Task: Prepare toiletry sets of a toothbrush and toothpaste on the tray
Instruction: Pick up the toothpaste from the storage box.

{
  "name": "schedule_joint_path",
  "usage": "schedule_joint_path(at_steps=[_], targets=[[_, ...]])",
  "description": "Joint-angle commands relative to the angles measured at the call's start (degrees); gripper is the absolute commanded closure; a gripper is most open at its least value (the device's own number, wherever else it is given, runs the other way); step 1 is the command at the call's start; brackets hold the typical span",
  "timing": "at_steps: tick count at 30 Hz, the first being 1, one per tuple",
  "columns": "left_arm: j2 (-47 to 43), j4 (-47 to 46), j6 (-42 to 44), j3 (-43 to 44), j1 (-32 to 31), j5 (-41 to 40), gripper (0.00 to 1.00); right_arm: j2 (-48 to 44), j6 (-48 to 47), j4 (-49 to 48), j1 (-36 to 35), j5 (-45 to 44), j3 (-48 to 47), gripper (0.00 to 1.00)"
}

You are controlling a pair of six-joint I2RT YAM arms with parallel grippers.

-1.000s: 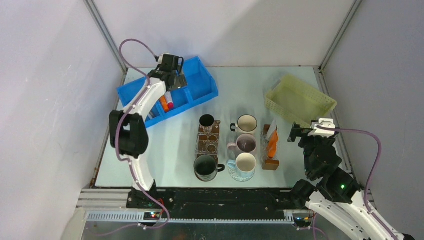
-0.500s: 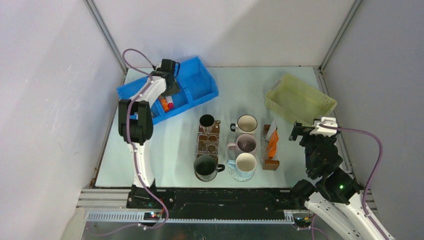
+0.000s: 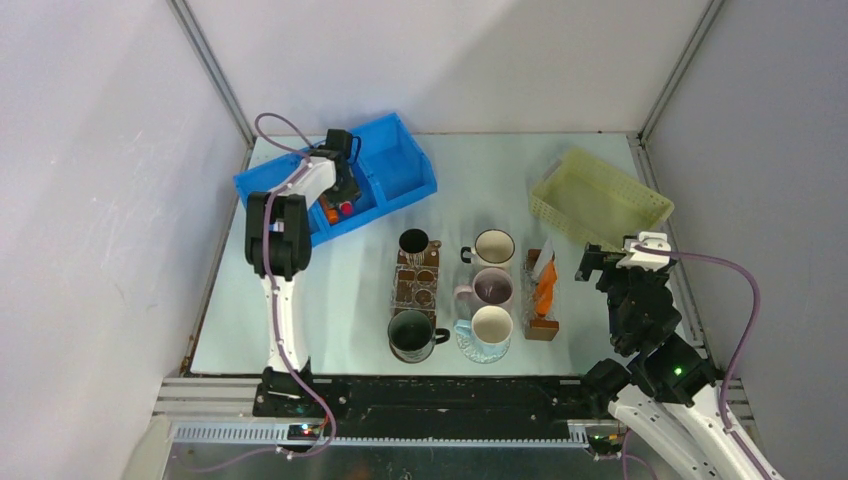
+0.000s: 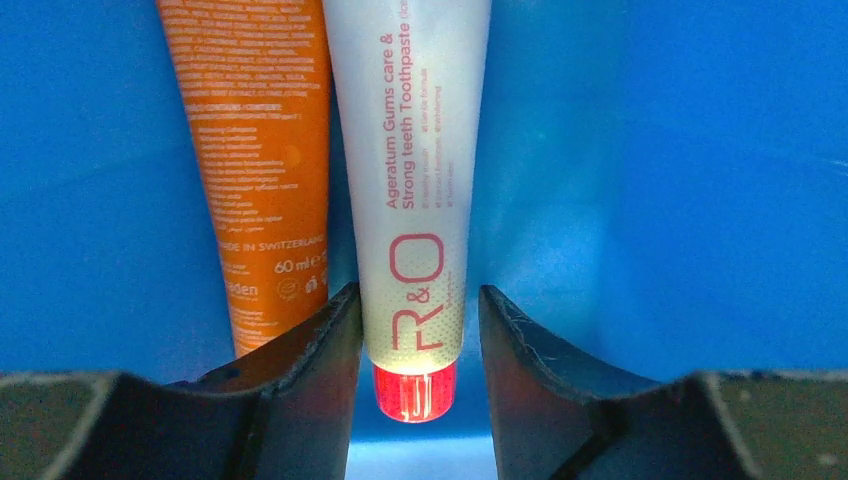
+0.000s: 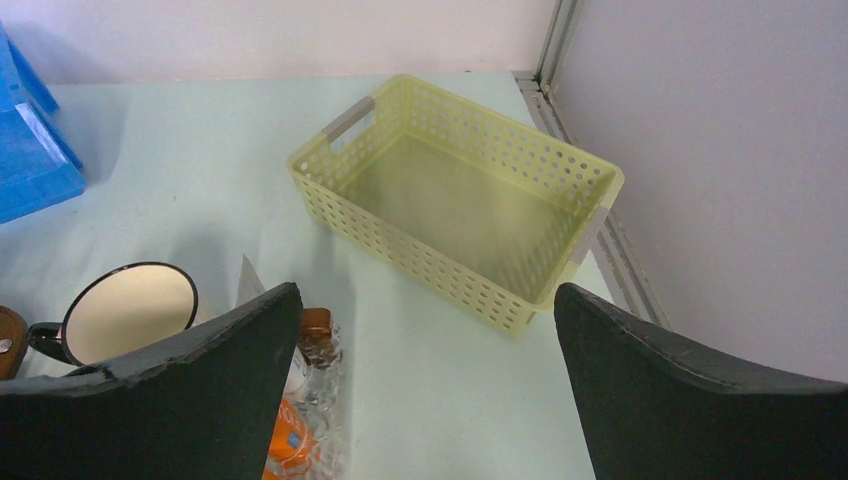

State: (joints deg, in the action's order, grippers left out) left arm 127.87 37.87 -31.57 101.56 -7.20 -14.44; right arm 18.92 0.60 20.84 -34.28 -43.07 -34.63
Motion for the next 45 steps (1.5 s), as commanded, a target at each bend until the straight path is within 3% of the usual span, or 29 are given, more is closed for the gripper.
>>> schedule_joint_path(at_steps=[1, 3, 8, 19, 33, 45], targets=[[0.4, 0.1, -1.0, 3.5, 0.4, 3.4, 0.51, 0.3, 0.4, -2.0, 0.5, 1.1, 0.0, 0.01], [0.6, 0.1, -1.0, 3.5, 0.4, 4.4, 0.54, 0.3, 0.5, -2.0, 0.6, 1.4, 0.0, 0.01], [-2.2, -1.1, -1.0, 2.0, 0.4, 5.8, 0.74, -0.2, 0.4, -2.1, 0.6, 2.1, 0.0, 0.01], [-19.4, -11.6, -1.5, -8.0, -0.3, 7.7, 0.93, -2.0, -0.4, -3.5, 0.5, 7.1, -1.0, 0.01], [-44.4, -24.6, -4.0, -24.9, -6.9, 9.5, 0.96, 2.2, 2.5, -3.4, 0.4, 25.6, -8.0, 0.04], [-60.4, -36.7, -6.2, -37.9, -21.5, 9.7, 0.98, 11.0, 11.3, -16.0, -0.7, 44.2, -8.4, 0.06]])
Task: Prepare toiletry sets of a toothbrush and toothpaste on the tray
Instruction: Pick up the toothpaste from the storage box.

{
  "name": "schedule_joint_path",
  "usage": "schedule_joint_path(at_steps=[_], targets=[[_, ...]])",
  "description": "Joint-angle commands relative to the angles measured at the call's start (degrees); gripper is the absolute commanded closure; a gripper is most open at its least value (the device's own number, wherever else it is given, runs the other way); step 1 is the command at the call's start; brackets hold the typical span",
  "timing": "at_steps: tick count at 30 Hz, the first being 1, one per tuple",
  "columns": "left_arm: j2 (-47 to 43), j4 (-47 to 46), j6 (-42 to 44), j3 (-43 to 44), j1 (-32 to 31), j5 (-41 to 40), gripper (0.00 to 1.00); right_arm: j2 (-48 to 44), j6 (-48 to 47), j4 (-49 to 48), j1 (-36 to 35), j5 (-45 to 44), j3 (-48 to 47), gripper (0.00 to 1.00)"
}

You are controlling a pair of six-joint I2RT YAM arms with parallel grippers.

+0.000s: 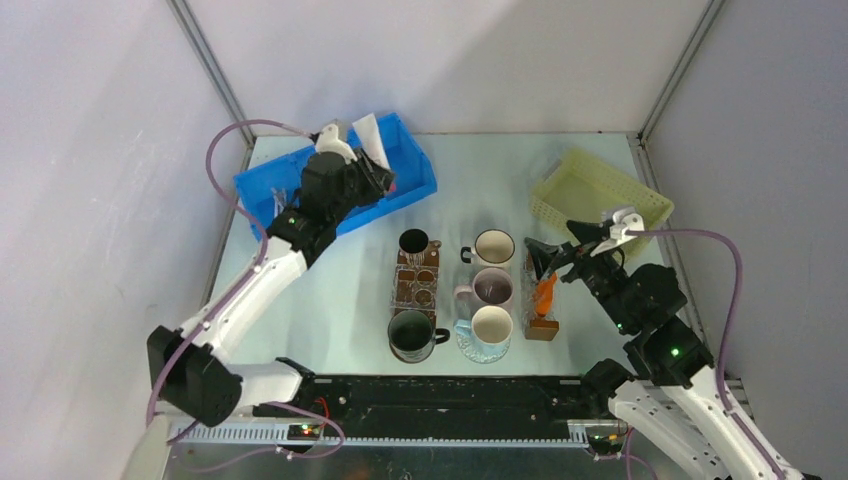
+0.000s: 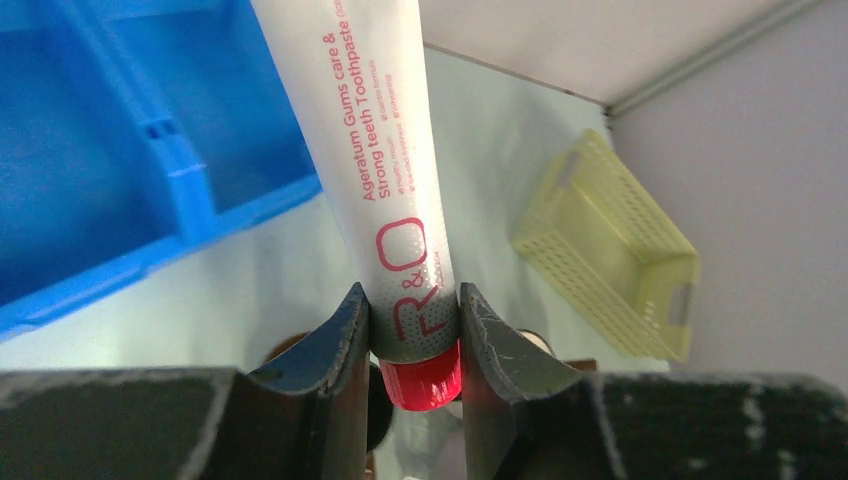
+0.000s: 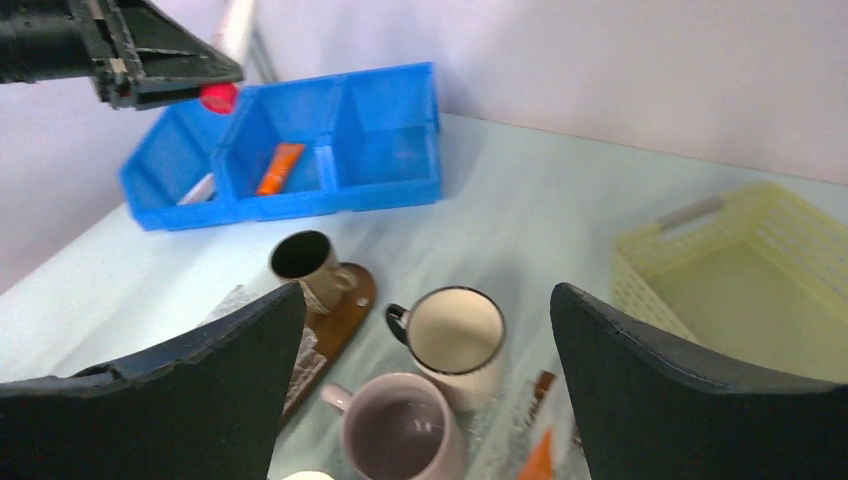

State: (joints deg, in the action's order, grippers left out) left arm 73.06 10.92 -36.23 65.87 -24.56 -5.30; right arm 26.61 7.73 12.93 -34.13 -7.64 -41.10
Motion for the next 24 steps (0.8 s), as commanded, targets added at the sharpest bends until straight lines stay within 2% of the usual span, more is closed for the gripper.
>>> schedule_joint_path(at_steps=[1, 8, 14, 24], targets=[[-6.6, -10.2, -1.5, -2.5, -4.9, 0.6, 0.99, 3.9, 5.1, -8.9, -1.0, 9.5, -1.9, 0.06], [-10.1, -18.2, 4.1, -6.9, -14.3, -1.8, 0.99, 8.7, 8.8, -17.8, -2.5, 14.3, -2.0, 0.09], [-11.8, -23.1, 3.9, -8.8, -19.2, -3.1, 0.99, 12.5, 8.6, -20.8, -4.7, 17.2, -2.0, 0.12], [-11.2, -33.0, 2.1, -10.5, -27.7, -7.2, 0.98, 18.6, 5.3, -32.8, -11.7, 10.6, 0.3, 0.18]])
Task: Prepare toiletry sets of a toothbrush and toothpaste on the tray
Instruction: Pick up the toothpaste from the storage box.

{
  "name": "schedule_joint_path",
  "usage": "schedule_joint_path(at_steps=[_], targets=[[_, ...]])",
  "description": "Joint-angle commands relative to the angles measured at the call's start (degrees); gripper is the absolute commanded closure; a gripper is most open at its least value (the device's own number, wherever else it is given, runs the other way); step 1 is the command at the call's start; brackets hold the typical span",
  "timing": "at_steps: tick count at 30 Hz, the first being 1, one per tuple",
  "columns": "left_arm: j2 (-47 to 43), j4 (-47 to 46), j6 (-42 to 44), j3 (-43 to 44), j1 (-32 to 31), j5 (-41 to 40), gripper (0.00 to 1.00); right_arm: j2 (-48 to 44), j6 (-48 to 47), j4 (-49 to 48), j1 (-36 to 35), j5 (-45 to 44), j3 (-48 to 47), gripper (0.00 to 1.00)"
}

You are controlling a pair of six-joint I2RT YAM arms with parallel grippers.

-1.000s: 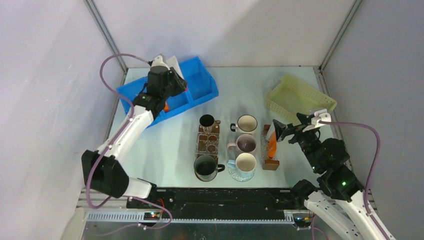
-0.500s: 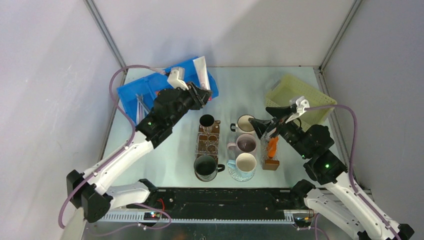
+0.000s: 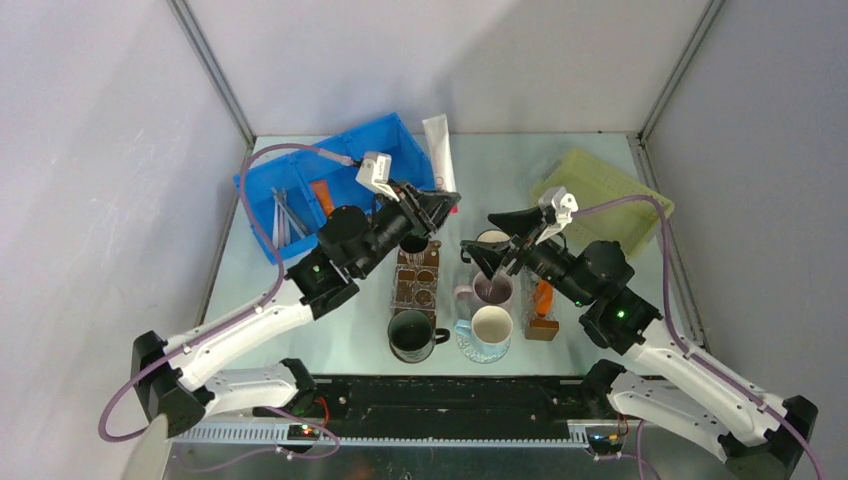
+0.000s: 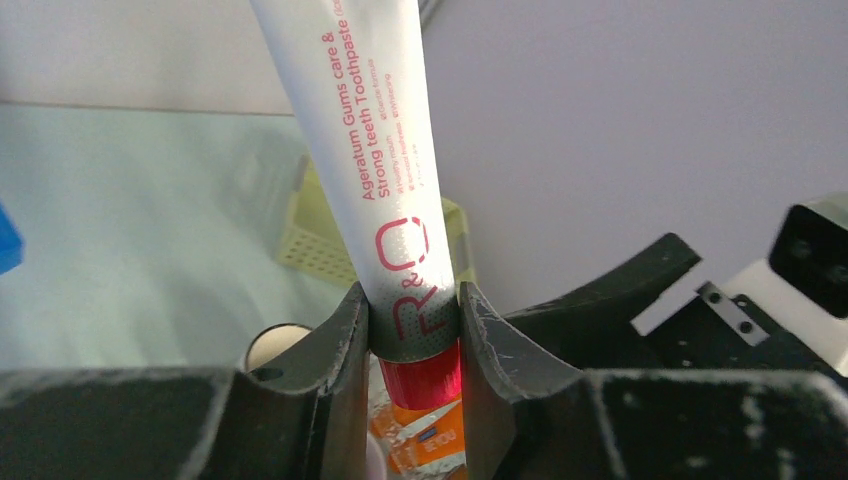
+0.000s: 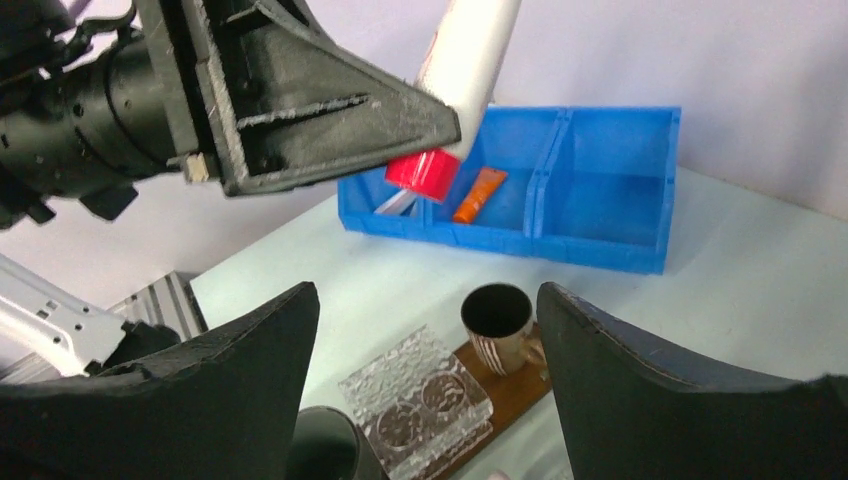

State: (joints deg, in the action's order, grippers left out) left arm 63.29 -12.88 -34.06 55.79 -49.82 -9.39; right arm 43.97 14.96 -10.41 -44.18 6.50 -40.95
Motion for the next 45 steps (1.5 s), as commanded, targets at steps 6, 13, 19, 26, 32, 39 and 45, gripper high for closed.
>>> schedule_joint_path(at_steps=[6, 13, 19, 26, 32, 39, 45], targets=[[-0.3, -14.0, 0.1, -1.1, -6.2, -4.5, 0.98, 3.6, -4.4, -13.9, -3.7, -8.9, 0.5, 0.26], [0.8, -15.9, 1.1, -0.9, -8.5, -5.3, 0.97, 4.8, -5.6, -15.8, -4.3, -9.8, 0.4, 0.32], [2.0, -16.4, 1.5, -0.8, -9.8, -5.8, 0.96, 4.8, -6.5, -17.1, -5.1, -9.8, 0.4, 0.34], [2.4, -17.3, 1.8, -1.0, -10.7, -5.6, 0.96, 4.9, -7.3, -17.5, -6.1, -11.5, 0.4, 0.38], [2.5, -17.4, 1.5, -1.4, -11.3, -4.7, 0.94, 5.2, -7.8, -20.9, -6.2, -12.5, 1.6, 0.60], [0.6, -16.0, 1.9, -2.9, -11.3, -5.6, 0.84, 5.1, -8.6, -20.9, -6.2, -11.5, 2.1, 0.93], [-2.1, -13.7, 5.2, -3.0, -11.3, -8.0, 0.43, 4.4, -9.4, -21.4, -6.3, -8.9, 3.0, 1.00]])
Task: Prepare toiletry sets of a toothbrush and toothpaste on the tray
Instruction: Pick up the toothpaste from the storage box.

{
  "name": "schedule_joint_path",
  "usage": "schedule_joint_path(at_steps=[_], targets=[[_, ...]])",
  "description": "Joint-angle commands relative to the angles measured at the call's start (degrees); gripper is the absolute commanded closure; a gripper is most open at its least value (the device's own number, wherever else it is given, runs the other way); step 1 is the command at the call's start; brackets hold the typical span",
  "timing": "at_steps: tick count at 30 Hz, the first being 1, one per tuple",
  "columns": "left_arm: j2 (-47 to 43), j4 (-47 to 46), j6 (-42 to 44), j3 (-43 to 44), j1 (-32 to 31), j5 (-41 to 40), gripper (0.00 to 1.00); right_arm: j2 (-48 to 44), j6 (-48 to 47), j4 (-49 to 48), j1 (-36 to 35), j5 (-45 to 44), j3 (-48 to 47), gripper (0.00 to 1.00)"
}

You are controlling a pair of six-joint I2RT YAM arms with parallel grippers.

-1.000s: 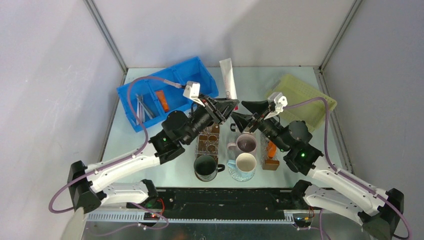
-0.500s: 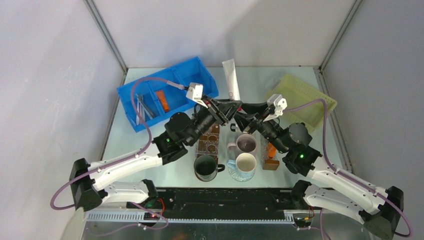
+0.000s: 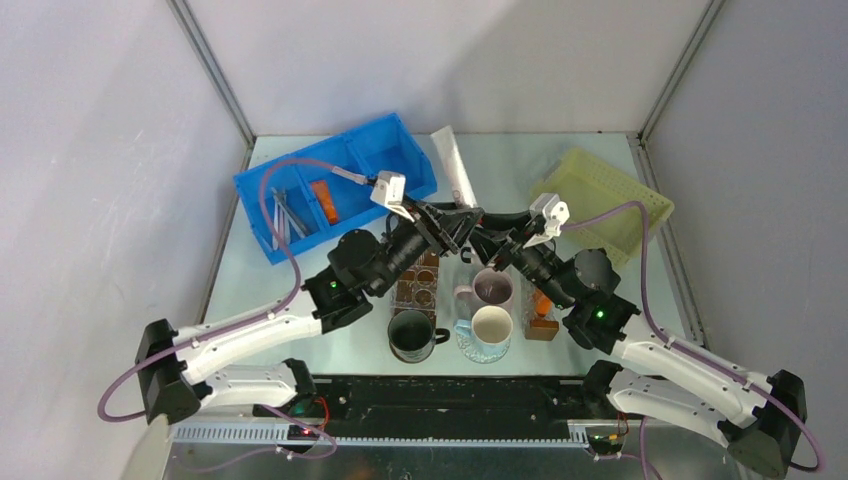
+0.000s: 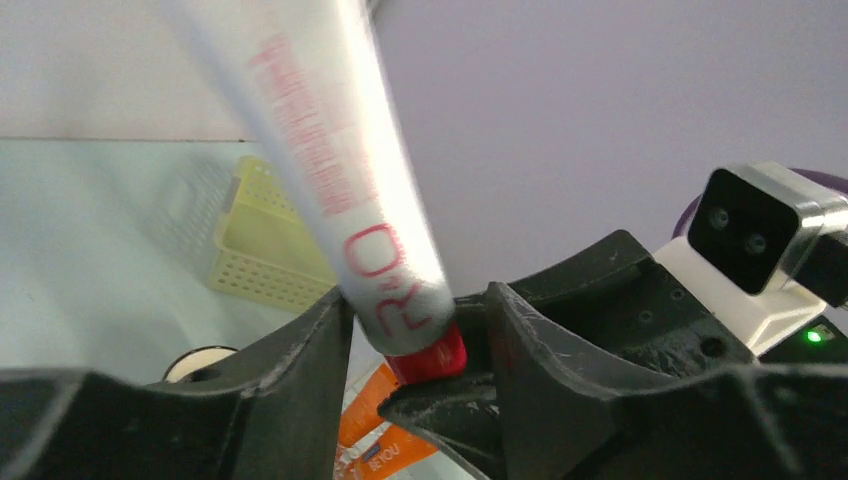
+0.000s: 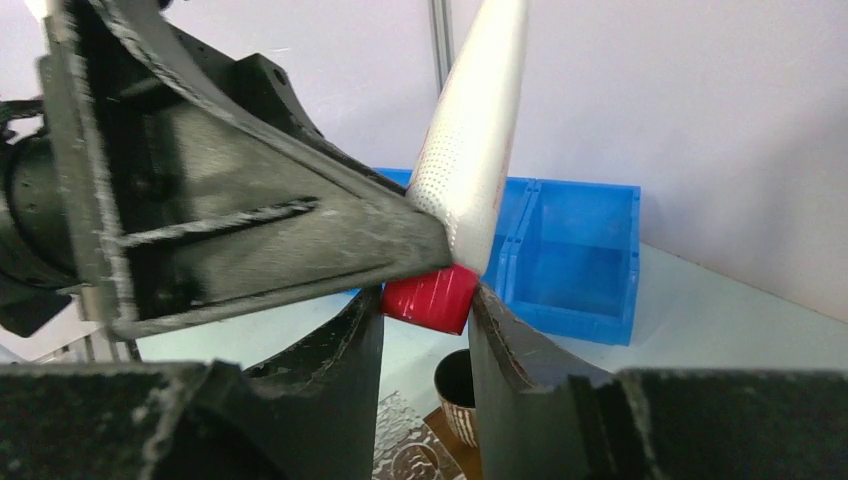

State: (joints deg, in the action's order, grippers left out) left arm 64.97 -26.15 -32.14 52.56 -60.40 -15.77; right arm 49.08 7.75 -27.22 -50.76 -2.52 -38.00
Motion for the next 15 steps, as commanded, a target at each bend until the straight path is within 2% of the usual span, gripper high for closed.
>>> schedule_joint_path(at_steps=[1, 2, 6, 8, 15], targets=[[-4.5, 0.2, 3.7, 0.3, -0.8, -2.1, 0.37, -0.9, -2.2, -4.5, 0.3, 0.5, 0.0, 1.00], [-4.8, 0.4, 4.6, 0.4, -0.7, -2.3, 0.28, -1.1, -2.2, -4.5, 0.3, 1.1, 0.1, 1.00], [-7.3, 2.4, 6.8, 0.8, 0.2, -2.1, 0.13, -1.5, -2.2, -4.1, 0.3, 3.4, 0.1, 1.00], [-8.4, 3.5, 6.9, 0.9, 1.6, -1.1, 0.09, -1.6, -1.6, -4.0, 0.4, 4.1, 0.1, 1.00], [-13.0, 7.9, 5.8, -0.3, 8.9, 4.3, 0.03, -2.2, 1.6, -4.7, 1.5, 6.2, 0.6, 1.00]])
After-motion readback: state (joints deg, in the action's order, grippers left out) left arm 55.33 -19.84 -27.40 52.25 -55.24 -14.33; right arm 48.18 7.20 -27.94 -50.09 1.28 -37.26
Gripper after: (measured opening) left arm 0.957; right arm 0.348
